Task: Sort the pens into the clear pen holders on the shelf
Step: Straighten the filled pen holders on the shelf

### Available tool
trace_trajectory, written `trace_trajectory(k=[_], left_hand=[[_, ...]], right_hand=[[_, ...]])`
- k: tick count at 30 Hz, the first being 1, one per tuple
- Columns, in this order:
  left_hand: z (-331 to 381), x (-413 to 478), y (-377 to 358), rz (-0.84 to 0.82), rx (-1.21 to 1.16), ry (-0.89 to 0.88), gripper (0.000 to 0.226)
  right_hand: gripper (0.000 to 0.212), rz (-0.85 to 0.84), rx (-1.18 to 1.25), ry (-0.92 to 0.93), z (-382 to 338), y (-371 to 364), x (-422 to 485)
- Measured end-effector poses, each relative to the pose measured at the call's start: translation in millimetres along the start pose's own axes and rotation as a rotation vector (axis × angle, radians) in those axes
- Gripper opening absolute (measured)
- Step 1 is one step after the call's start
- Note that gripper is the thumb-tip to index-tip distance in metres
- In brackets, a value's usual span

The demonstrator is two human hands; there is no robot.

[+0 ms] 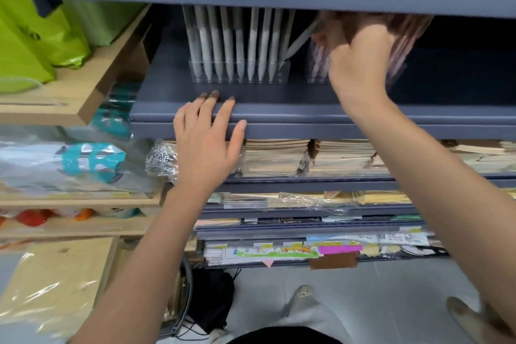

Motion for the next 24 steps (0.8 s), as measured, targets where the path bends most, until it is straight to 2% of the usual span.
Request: trace_trajectory(k=[2,6,10,13,17,20,24], left_hand=[[0,-1,-1,0.012,0.002,-0.012,0.048],[0,0,-1,0.032,-0.003,-0.019,0.048],[1,0,-1,0.04,-0.001,-0.022,0.047],[0,1,2,0.018,-0.001,-0.022,0.048],[-1,-1,4,-0.051,-0.003,-0.02,0.049],[0,0,7,-0.09,-0.04,0.0,0.051],[-1,4,17,-0.134,-0.171,0.035,0.045]], right_hand=[[0.029,-0.042,0.078,0.024,-4,-4,3],[0.037,-0.206,-0.217,0.05,-5,-16,14],[0.04,-0.219,-0.142,0.015,-22,-31,30],[0.04,-0.244,-0.212,0.024,-20,-42,39],[0.05,-0.176,-0.305,0.069,-16,-48,40],[0.047,-0.145,-0.385,0.138,-13,-48,38],[0.041,-0.203,-0.337,0.132,-2,-53,35]])
Point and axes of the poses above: each hand's wrist, its own x-axis towards the middle knuckle, its own y-axis out of the back of the hand, z = x × y, the point moved 2 cm from there along x, towards the middle knuckle, and after that the axes turned 3 degrees about -z, right-handed, at the moved point
